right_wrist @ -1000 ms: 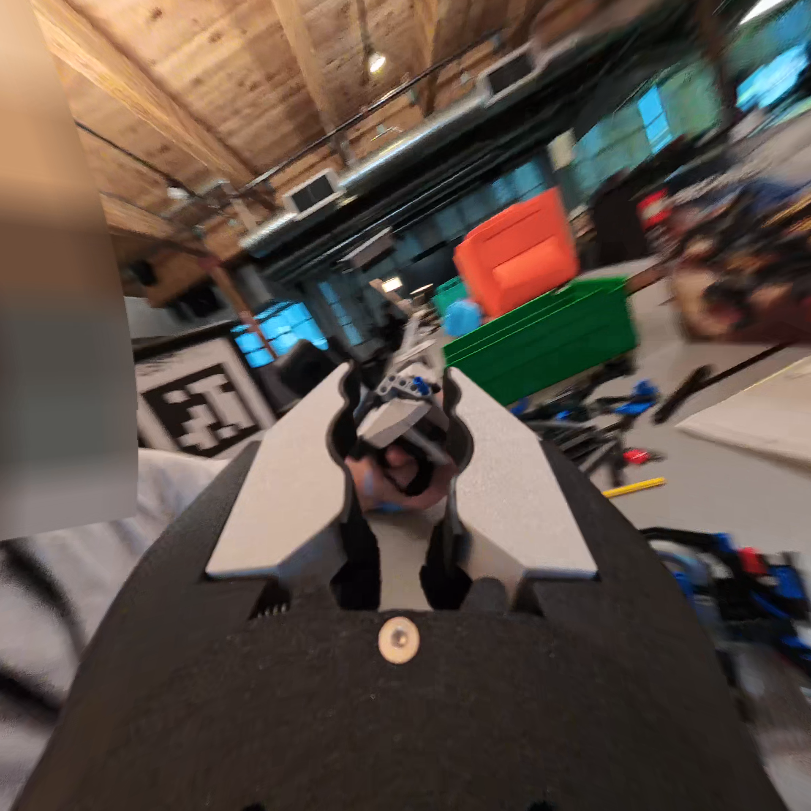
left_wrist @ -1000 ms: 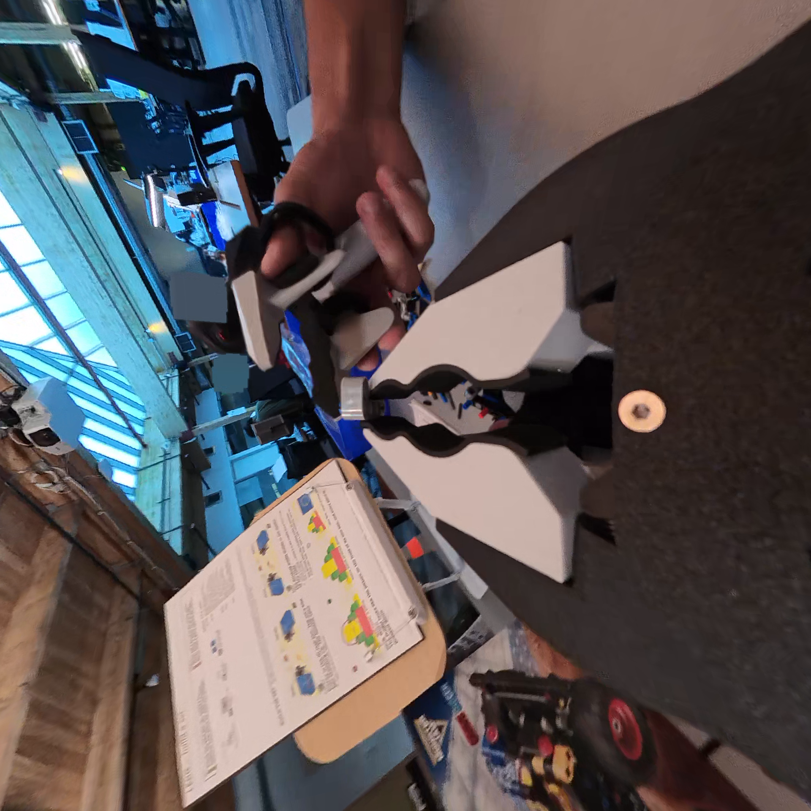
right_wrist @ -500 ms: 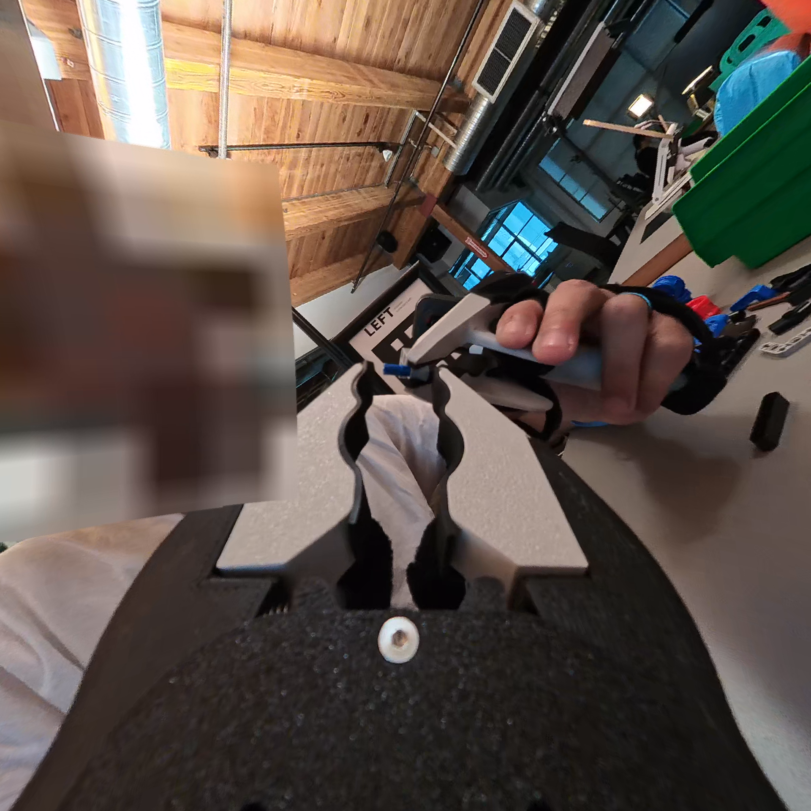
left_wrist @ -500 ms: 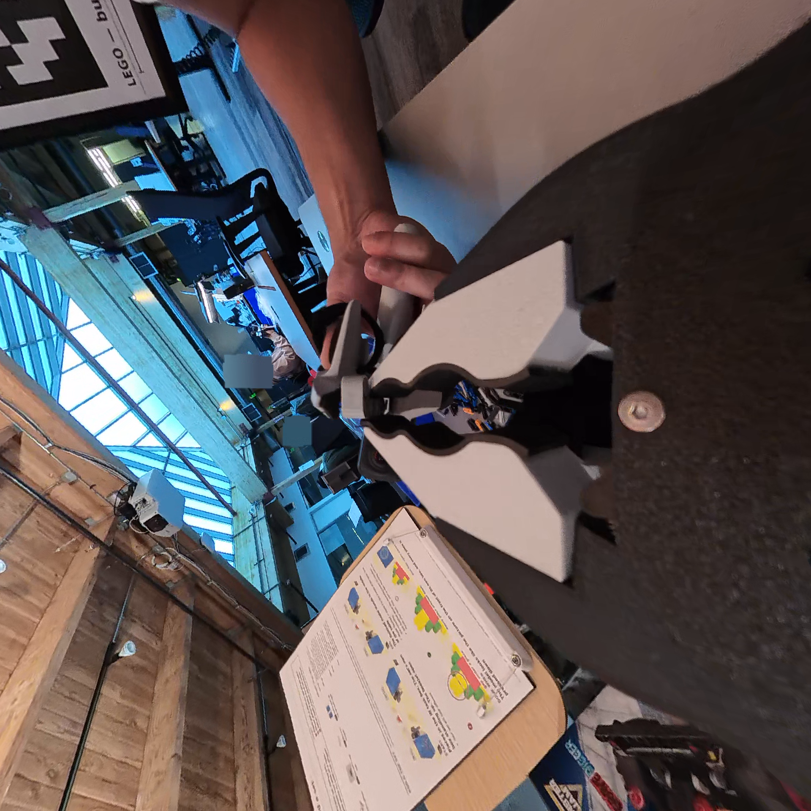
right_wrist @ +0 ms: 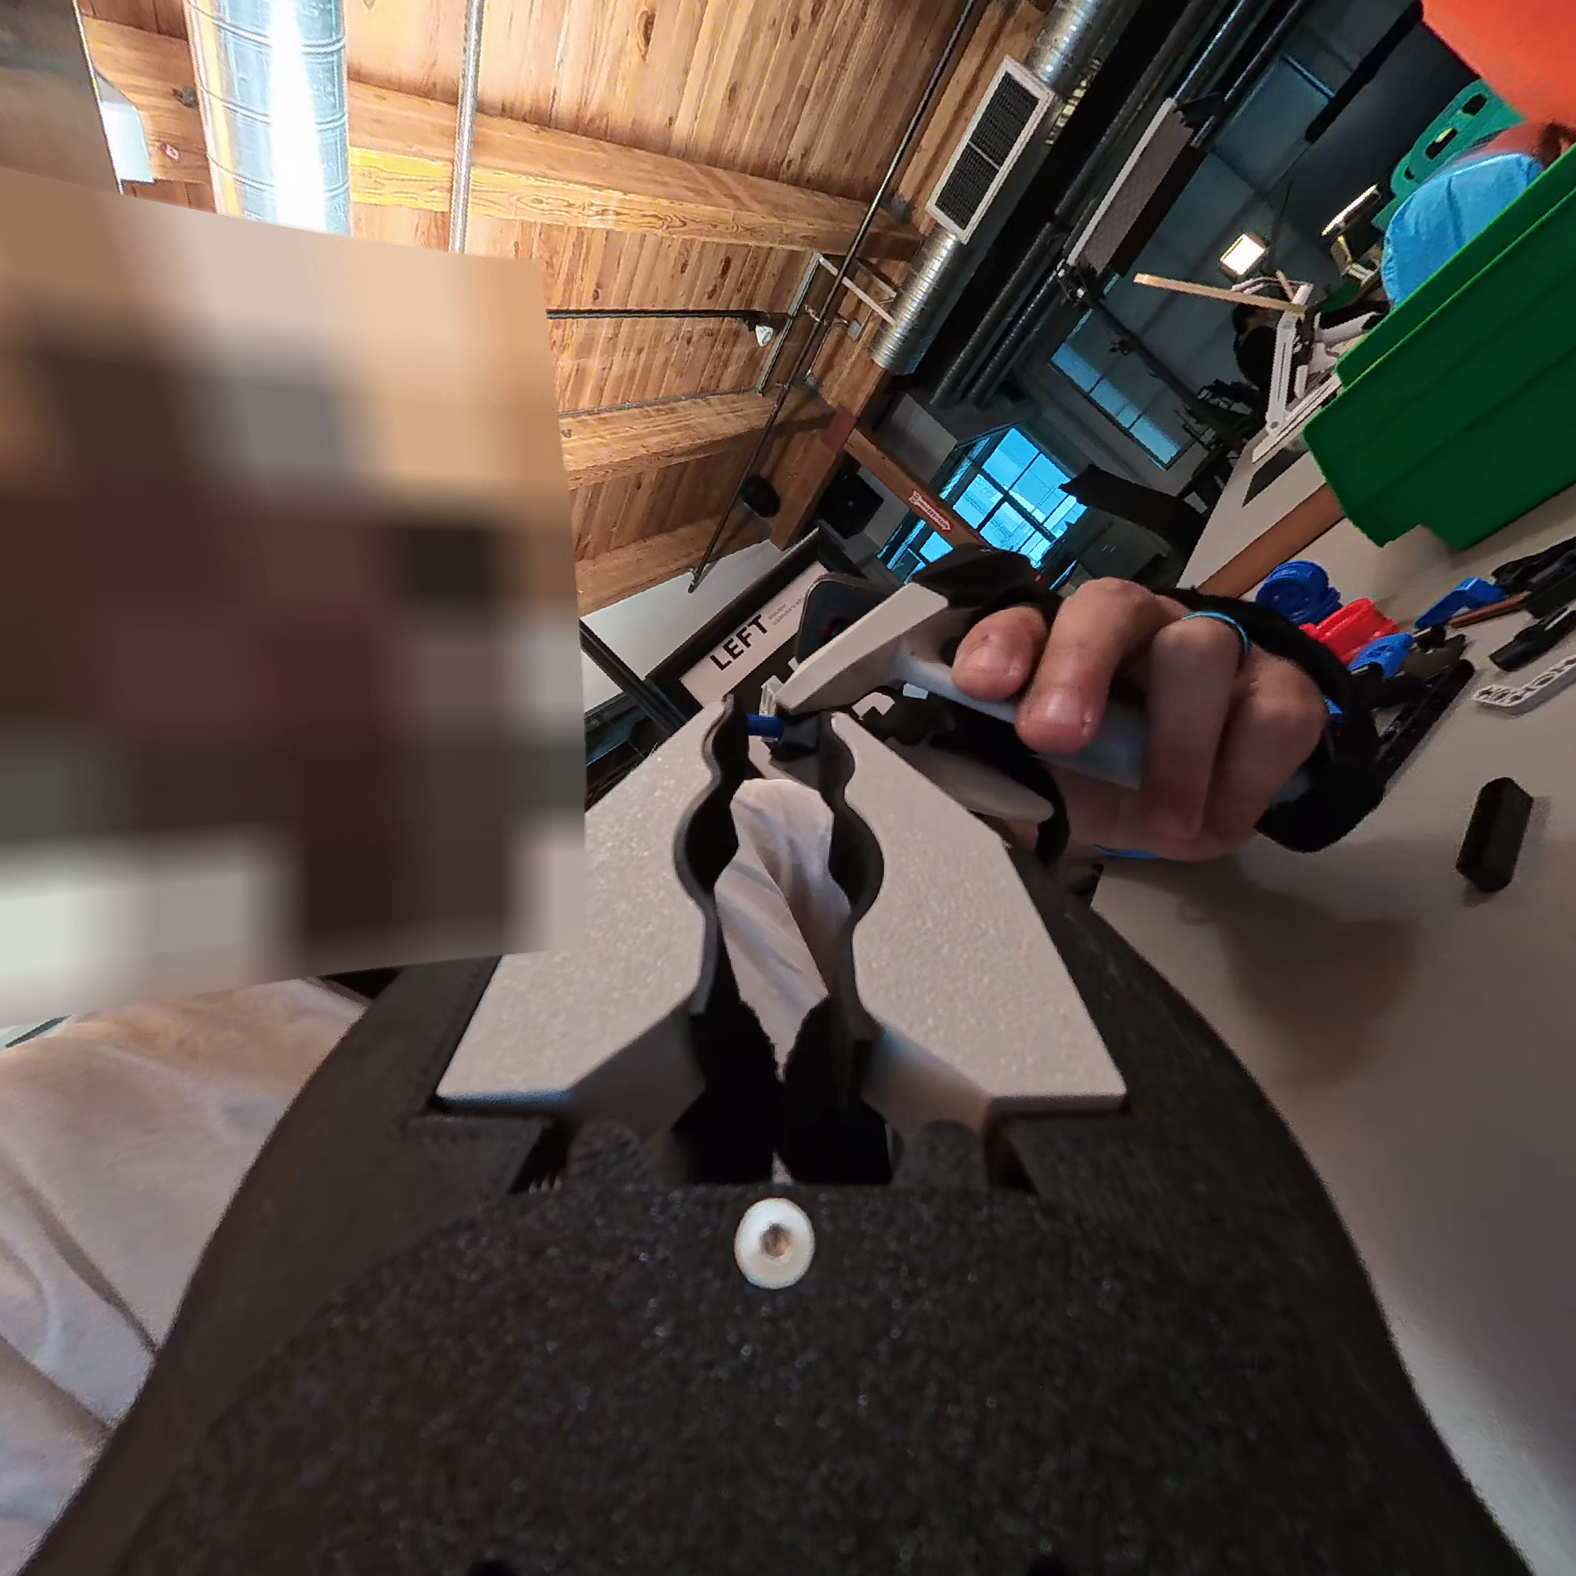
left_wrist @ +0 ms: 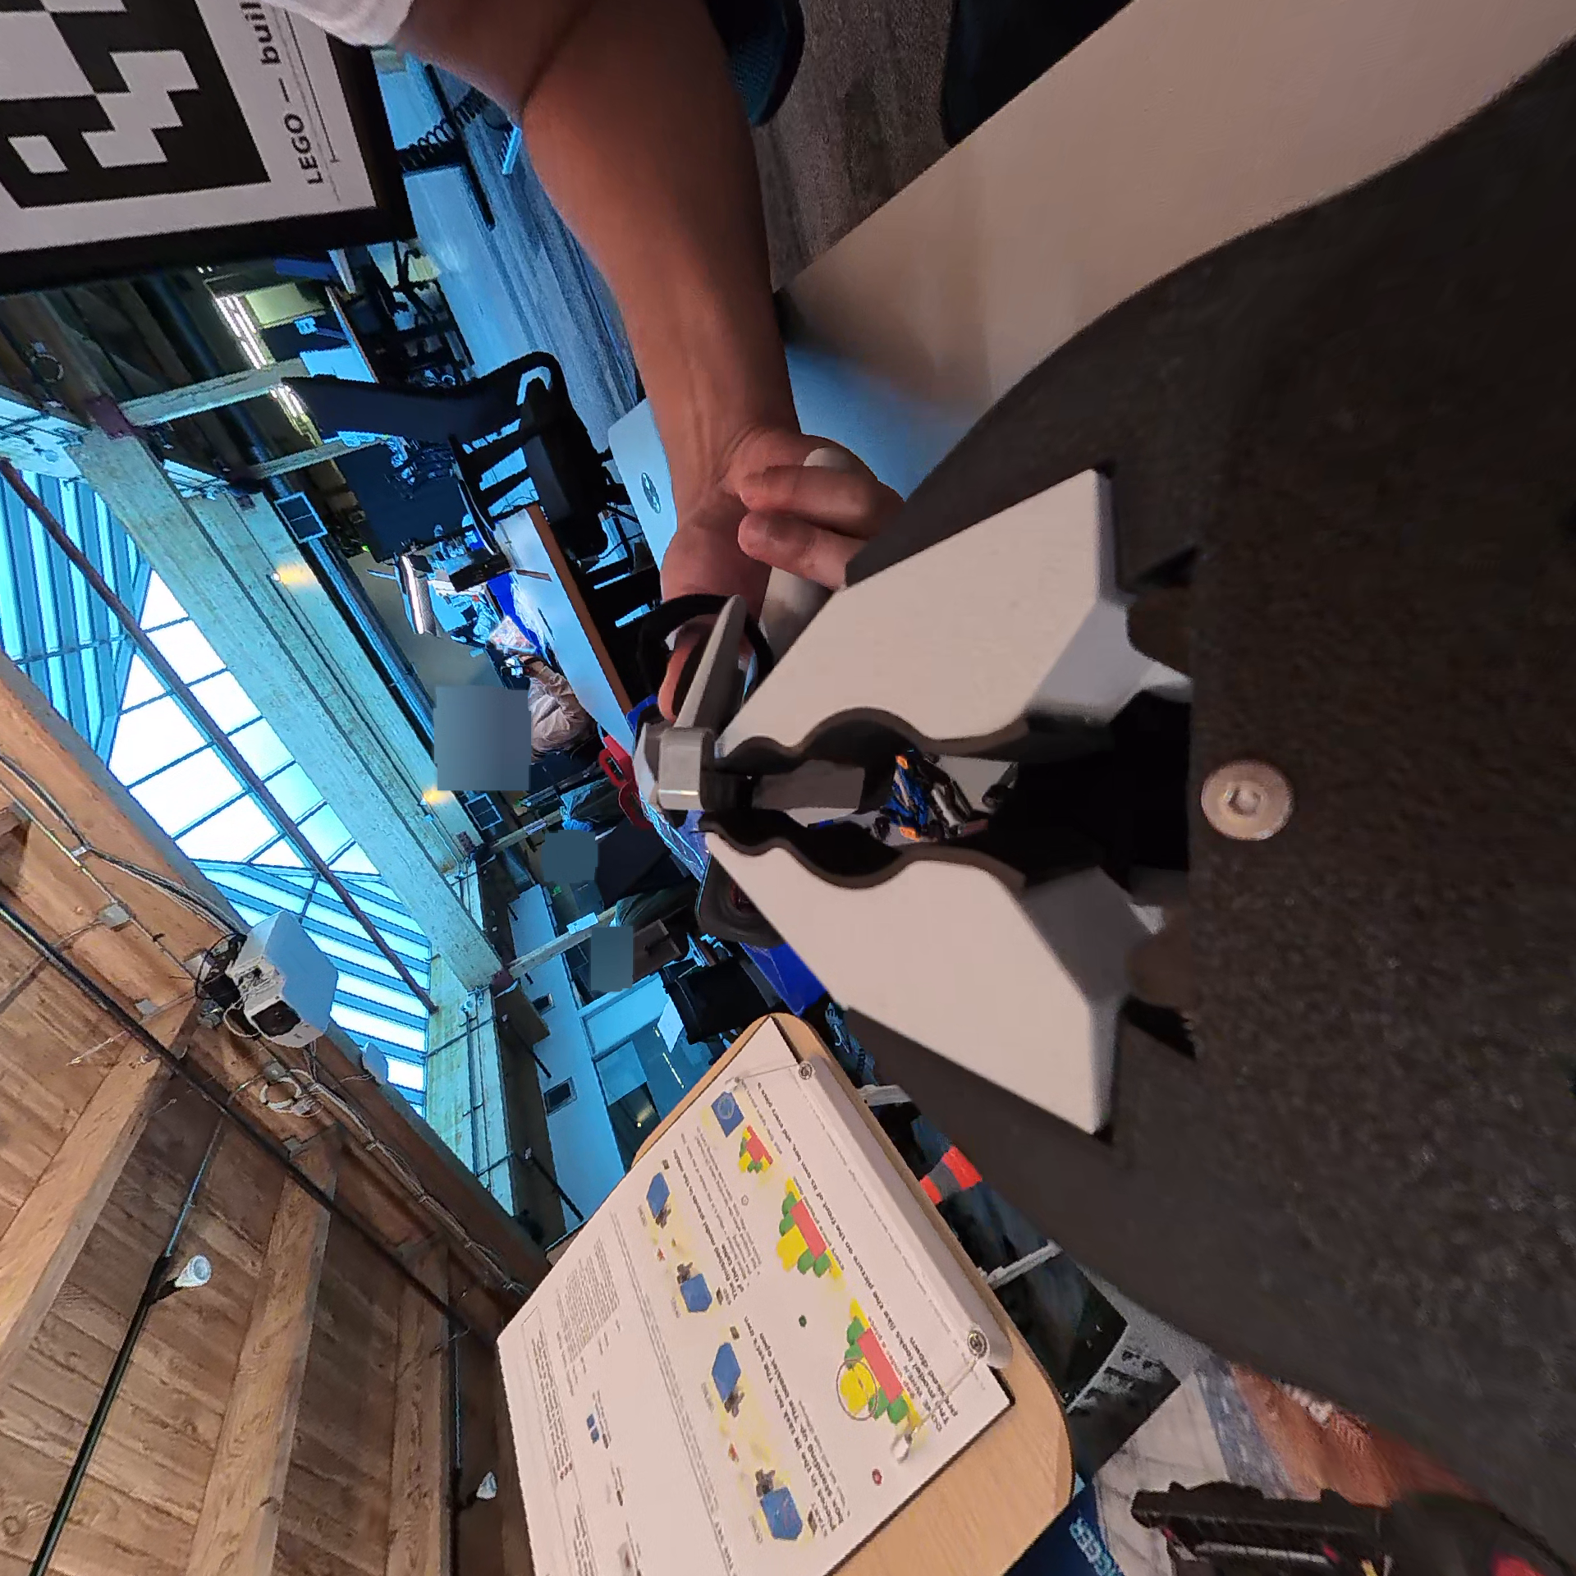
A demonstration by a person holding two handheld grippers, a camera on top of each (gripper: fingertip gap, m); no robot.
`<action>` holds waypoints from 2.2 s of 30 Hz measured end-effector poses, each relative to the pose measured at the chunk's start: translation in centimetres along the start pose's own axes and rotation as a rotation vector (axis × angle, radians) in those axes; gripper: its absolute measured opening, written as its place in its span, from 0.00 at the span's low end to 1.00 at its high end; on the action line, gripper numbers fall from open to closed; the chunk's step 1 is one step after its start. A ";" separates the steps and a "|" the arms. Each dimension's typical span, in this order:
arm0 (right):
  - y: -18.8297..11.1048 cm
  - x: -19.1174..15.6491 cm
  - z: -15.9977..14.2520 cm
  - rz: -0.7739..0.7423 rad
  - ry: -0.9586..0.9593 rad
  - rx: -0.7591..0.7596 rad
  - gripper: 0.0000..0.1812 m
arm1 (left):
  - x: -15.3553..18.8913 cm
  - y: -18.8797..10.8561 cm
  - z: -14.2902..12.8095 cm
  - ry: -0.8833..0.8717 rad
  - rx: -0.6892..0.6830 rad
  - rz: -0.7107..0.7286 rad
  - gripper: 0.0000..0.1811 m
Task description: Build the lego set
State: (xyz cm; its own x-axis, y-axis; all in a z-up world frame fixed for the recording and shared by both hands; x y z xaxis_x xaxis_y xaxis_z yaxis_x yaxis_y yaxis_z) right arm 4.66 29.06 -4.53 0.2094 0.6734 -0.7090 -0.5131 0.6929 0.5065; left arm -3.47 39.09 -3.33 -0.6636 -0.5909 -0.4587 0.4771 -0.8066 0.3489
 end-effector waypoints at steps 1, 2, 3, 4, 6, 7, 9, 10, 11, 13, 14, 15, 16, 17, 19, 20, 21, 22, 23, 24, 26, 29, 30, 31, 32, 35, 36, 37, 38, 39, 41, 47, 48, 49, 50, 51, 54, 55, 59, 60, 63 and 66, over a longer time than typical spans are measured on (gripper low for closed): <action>0.0 0.0 0.0 0.000 -0.003 -0.002 0.08 | 0.0 0.0 0.0 -0.011 0.001 0.000 0.03; 0.1 -0.1 0.0 0.004 -0.011 -0.001 0.08 | 0.0 0.0 0.0 -0.025 0.007 0.001 0.03; 0.1 -0.1 0.0 0.008 -0.025 0.005 0.08 | 0.0 0.0 0.1 -0.033 0.014 0.007 0.03; 0.2 -0.2 0.0 0.010 -0.035 0.003 0.08 | 0.0 0.1 0.2 -0.033 0.018 0.012 0.03; 0.2 -0.2 0.1 0.007 -0.040 -0.002 0.08 | 0.0 0.1 0.2 -0.035 0.011 0.013 0.03; 0.2 -0.2 0.1 -0.001 -0.044 0.002 0.08 | 0.0 0.1 0.2 -0.035 0.006 0.014 0.03; 0.1 -0.2 0.4 -0.046 -0.066 -0.006 0.08 | -0.2 0.0 0.0 -0.019 -0.005 0.012 0.03; 0.1 -0.3 0.6 -0.079 -0.096 -0.006 0.08 | -0.3 -0.1 -0.1 -0.016 -0.010 0.013 0.03; -0.1 -0.3 0.8 -0.116 -0.130 -0.004 0.10 | -0.4 -0.1 -0.3 -0.005 -0.018 0.015 0.03; -0.6 -0.6 1.1 -0.181 -0.190 -0.025 0.19 | -0.5 -0.2 -0.9 0.091 -0.093 0.034 0.03; -0.8 -0.8 1.3 -0.225 -0.236 -0.034 0.24 | -0.5 -0.3 -1.4 0.165 -0.149 0.042 0.03; -1.0 -1.0 1.4 -0.289 -0.298 -0.046 0.27 | -0.3 -0.3 -1.8 0.222 -0.177 0.037 0.03; -1.0 -1.1 1.4 -0.380 -0.392 -0.080 0.29 | -0.2 -0.3 -2.0 0.249 -0.191 0.034 0.03; -0.9 -1.2 1.1 -0.471 -0.517 -0.136 0.29 | -0.2 -0.3 -2.3 0.260 -0.208 0.034 0.03; -0.4 -1.6 0.3 -0.593 -0.719 -0.252 0.30 | -0.3 -0.3 -2.8 0.302 -0.231 0.039 0.03; -0.2 -1.7 -0.1 -0.634 -0.762 -0.293 0.30 | -0.4 -0.3 -2.9 0.337 -0.244 0.050 0.03; 0.0 -1.6 -0.3 -0.675 -0.788 -0.310 0.30 | -0.4 -0.3 -3.1 0.370 -0.257 0.055 0.03; 0.0 -1.6 -0.3 -0.702 -0.806 -0.298 0.29 | -0.4 -0.4 -3.2 0.396 -0.266 0.052 0.03; -0.1 -1.5 -0.3 -0.719 -0.806 -0.289 0.28 | -0.4 -0.4 -3.3 0.420 -0.272 0.049 0.03; -0.1 -1.2 -0.2 -0.734 -0.793 -0.287 0.28 | -0.3 -0.4 -3.4 0.441 -0.280 0.047 0.03; -0.3 -0.9 -0.5 -0.735 -0.760 -0.297 0.24 | -0.1 -0.4 -3.6 0.474 -0.294 0.041 0.03; -0.6 -0.6 -0.8 -0.752 -0.778 -0.285 0.20 | 0.4 -0.3 -4.1 0.521 -0.315 0.021 0.03; -0.7 -0.4 -0.9 -0.764 -0.778 -0.289 0.20 | 0.4 -0.3 -4.2 0.528 -0.326 0.017 0.03; -0.8 -0.4 -0.9 -0.769 -0.774 -0.287 0.20 | 0.5 -0.3 -4.4 0.531 -0.333 0.015 0.03; -0.9 -0.4 -1.0 -0.768 -0.771 -0.273 0.20 | 0.6 -0.2 -4.4 0.532 -0.337 0.019 0.03; -1.3 -0.2 -1.2 -0.756 -0.789 -0.252 0.20 | 0.8 -0.1 -4.5 0.516 -0.366 0.024 0.03; -1.5 -0.1 -1.2 -0.747 -0.783 -0.244 0.19 | 0.9 0.0 -4.6 0.512 -0.382 0.025 0.03; -1.8 -0.1 -1.1 -0.744 -0.771 -0.224 0.18 | 1.0 0.0 -4.7 0.500 -0.401 0.025 0.04; -2.0 0.1 -1.0 -0.755 -0.753 -0.218 0.18 | 1.0 0.0 -4.9 0.484 -0.425 0.028 0.04; -2.2 0.1 -0.9 -0.763 -0.753 -0.219 0.18 | 1.0 0.0 -5.0 0.463 -0.442 0.027 0.05; -2.5 0.1 -0.8 -0.767 -0.746 -0.206 0.18 | 0.8 0.0 -5.1 0.410 -0.453 0.033 0.05; -3.1 0.8 -0.6 -0.816 -0.725 -0.220 0.18 | 0.7 -0.1 -5.8 0.347 -0.476 0.024 0.03; -3.1 0.9 -0.6 -0.810 -0.711 -0.211 0.18 | 0.6 -0.1 -5.8 0.349 -0.479 0.025 0.03; -3.1 0.9 -0.5 -0.801 -0.695 -0.199 0.18 | 0.6 -0.2 -5.8 0.341 -0.476 0.028 0.03; -3.1 0.9 -0.4 -0.795 -0.680 -0.193 0.18 | 0.4 -0.2 -5.7 0.324 -0.474 0.032 0.03; -3.0 0.9 -0.3 -0.787 -0.677 -0.189 0.18 | 0.3 -0.2 -5.7 0.308 -0.470 0.035 0.03; -2.8 1.1 0.0 -0.810 -0.701 -0.205 0.18 | 0.0 -0.3 -5.7 0.296 -0.488 0.036 0.03; -2.8 1.1 0.0 -0.822 -0.715 -0.212 0.18 | -0.1 -0.3 -5.8 0.299 -0.498 0.040 0.02; -3.0 1.6 0.1 -0.871 -0.703 -0.228 0.18 | 0.0 -0.5 -6.2 0.311 -0.510 0.019 0.06; -3.0 1.8 0.0 -0.879 -0.694 -0.227 0.18 | 0.2 -0.5 -6.3 0.321 -0.518 0.008 0.07; -3.1 2.0 -0.1 -0.909 -0.697 -0.227 0.18 | 0.5 -0.4 -6.6 0.360 -0.543 -0.001 0.07; -3.1 2.5 -0.1 -0.945 -0.693 -0.239 0.18 | 0.6 -0.3 -6.6 0.363 -0.544 -0.015 0.09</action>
State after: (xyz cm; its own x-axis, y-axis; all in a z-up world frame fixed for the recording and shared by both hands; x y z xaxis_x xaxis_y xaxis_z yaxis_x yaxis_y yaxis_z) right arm 6.66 28.58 -7.86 0.9537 -0.0305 -0.2991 -0.0408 0.9725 -0.2293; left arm -0.20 38.92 -9.15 -0.4813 -0.4690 -0.7405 0.7558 -0.6500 -0.0795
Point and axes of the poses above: each gripper's, where its closed fingertips meet, y out along the fingers, z out of its top, x = y × z across the jaws, the point moved 8 cm from there along -y, back along the fingers, and after that the axes turned 8 degrees about x, right-handed, at the moved point
